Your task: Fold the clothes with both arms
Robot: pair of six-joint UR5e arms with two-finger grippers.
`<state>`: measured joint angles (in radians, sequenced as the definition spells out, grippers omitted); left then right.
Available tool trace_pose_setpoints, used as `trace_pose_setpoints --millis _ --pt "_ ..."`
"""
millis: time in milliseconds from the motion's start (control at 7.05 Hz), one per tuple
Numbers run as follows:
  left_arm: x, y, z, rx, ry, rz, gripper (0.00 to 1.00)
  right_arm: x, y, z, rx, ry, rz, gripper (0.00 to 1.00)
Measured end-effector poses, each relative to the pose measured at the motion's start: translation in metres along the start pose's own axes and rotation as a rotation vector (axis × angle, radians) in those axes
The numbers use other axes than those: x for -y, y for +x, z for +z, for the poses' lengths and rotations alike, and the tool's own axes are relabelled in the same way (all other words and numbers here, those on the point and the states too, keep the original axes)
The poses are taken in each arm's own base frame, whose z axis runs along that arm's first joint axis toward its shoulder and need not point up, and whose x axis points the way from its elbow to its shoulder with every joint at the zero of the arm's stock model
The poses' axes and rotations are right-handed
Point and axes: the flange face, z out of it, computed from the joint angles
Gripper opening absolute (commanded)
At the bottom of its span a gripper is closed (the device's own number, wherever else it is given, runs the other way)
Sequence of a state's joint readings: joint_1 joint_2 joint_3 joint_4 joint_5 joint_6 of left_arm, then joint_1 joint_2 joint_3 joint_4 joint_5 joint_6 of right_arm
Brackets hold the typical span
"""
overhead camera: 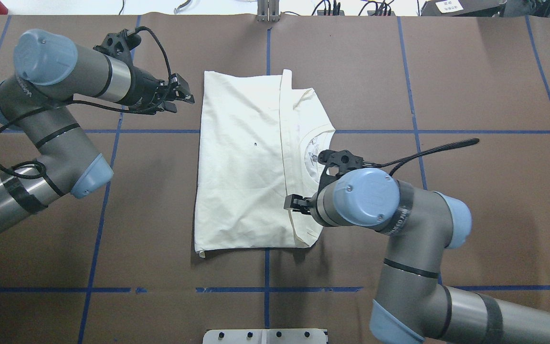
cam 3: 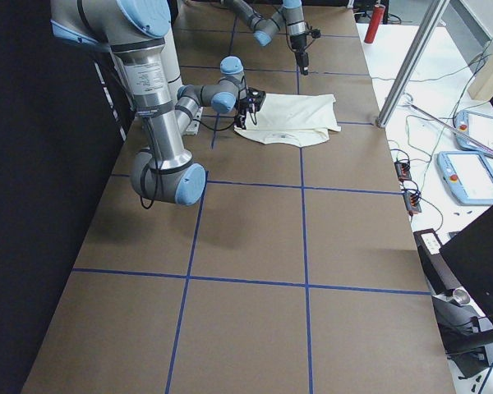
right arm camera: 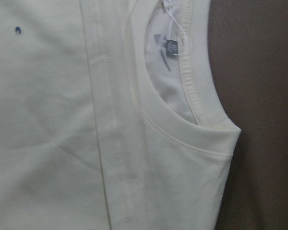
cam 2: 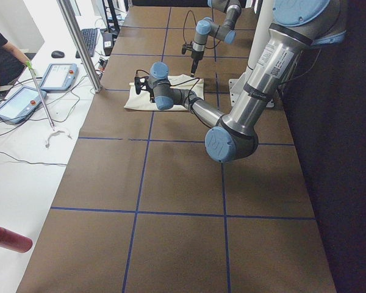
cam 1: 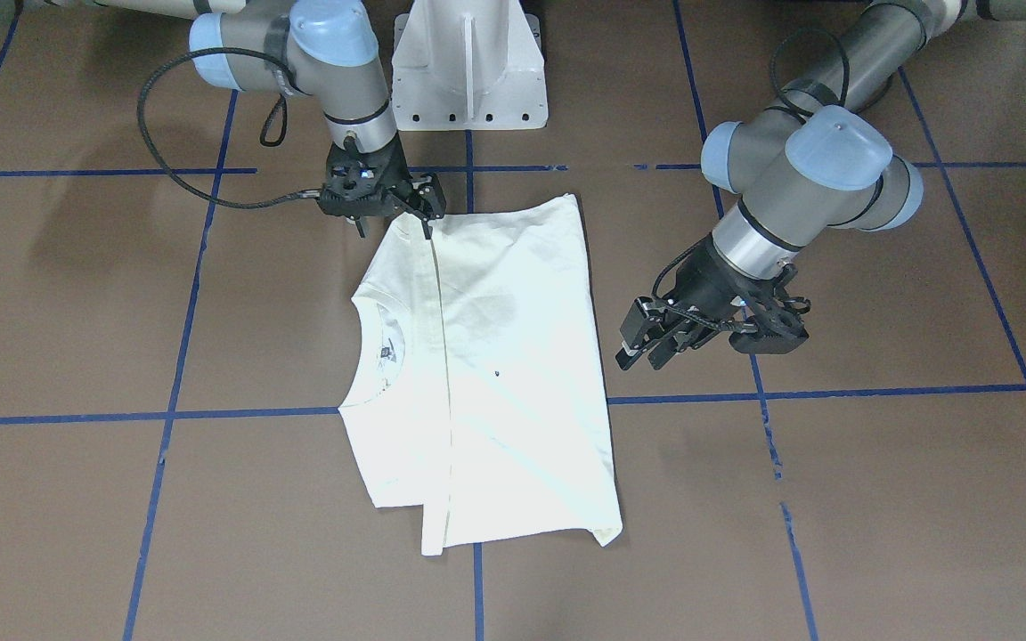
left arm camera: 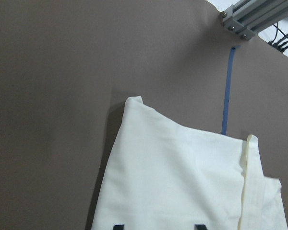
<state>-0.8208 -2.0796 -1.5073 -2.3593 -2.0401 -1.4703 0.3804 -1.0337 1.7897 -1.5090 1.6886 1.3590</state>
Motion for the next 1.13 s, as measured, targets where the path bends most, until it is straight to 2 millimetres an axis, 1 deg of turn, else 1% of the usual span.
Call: trace_pose_setpoints --millis 284,425,709,851,993,1134 --pt "-0.001 0.0 -0.002 -0.002 0.0 -0.001 0.58 0.003 -0.014 0.025 -0.077 -0.027 -0.172 1.0" --pt "-0.001 -0.001 -0.002 -0.002 0.0 -0.003 0.58 0.001 -0.018 0.036 -0.099 -0.038 -0.21 1.0" --pt "-0.001 -0.001 -0.001 0.0 -0.001 -0.004 0.58 -0.002 -0.023 0.045 -0.118 -0.046 -0.245 1.0" --pt "-0.001 -0.001 -0.001 0.0 -0.001 -0.005 0.58 -0.001 -0.022 0.047 -0.124 -0.047 -0.252 1.0" --pt "-0.001 -0.001 -0.001 0.0 -0.001 -0.005 0.59 0.002 -0.015 0.048 -0.136 -0.049 -0.268 1.0" --pt "-0.002 -0.001 -0.001 -0.001 -0.001 -0.005 0.59 0.009 -0.002 0.047 -0.155 -0.052 -0.292 1.0"
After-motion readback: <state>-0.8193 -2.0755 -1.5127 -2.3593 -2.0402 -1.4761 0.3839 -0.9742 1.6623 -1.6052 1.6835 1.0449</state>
